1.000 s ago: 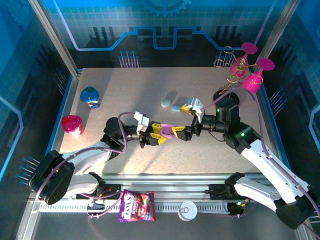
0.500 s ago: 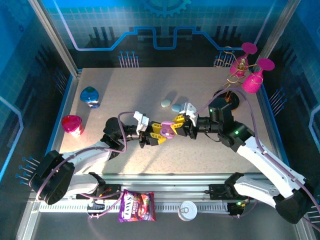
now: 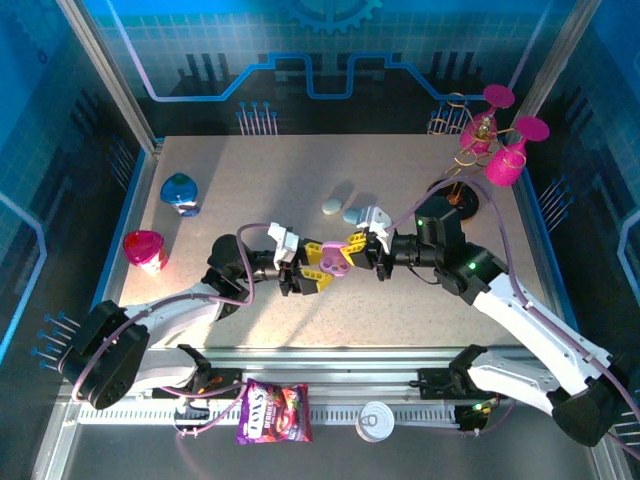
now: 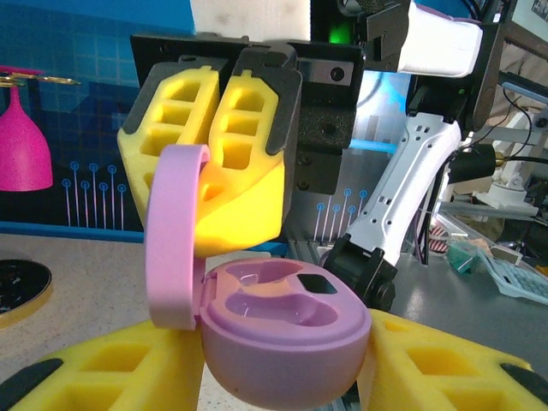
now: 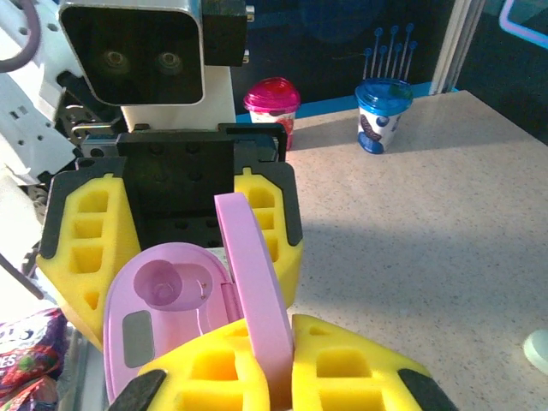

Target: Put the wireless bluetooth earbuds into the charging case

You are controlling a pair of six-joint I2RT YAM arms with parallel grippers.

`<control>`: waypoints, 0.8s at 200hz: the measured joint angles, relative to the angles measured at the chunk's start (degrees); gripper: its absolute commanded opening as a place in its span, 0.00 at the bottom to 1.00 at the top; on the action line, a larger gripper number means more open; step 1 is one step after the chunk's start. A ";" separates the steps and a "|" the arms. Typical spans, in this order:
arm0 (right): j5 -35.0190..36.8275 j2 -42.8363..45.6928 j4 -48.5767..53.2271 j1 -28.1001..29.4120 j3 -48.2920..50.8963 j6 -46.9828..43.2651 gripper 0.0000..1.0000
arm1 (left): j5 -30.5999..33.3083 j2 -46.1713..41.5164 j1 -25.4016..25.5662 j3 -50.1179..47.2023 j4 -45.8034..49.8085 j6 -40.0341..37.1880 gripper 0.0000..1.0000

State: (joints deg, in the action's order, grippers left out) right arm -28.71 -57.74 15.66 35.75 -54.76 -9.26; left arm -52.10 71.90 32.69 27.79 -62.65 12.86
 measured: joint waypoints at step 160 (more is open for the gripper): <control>4.72 -1.66 -0.46 1.70 -0.22 -0.26 0.01 | 2.23 -0.02 -0.07 0.00 3.69 -1.40 0.48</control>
State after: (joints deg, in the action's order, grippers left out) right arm -23.99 -59.40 15.20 37.45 -54.98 -9.52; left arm -49.87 71.88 32.62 27.79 -58.96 11.46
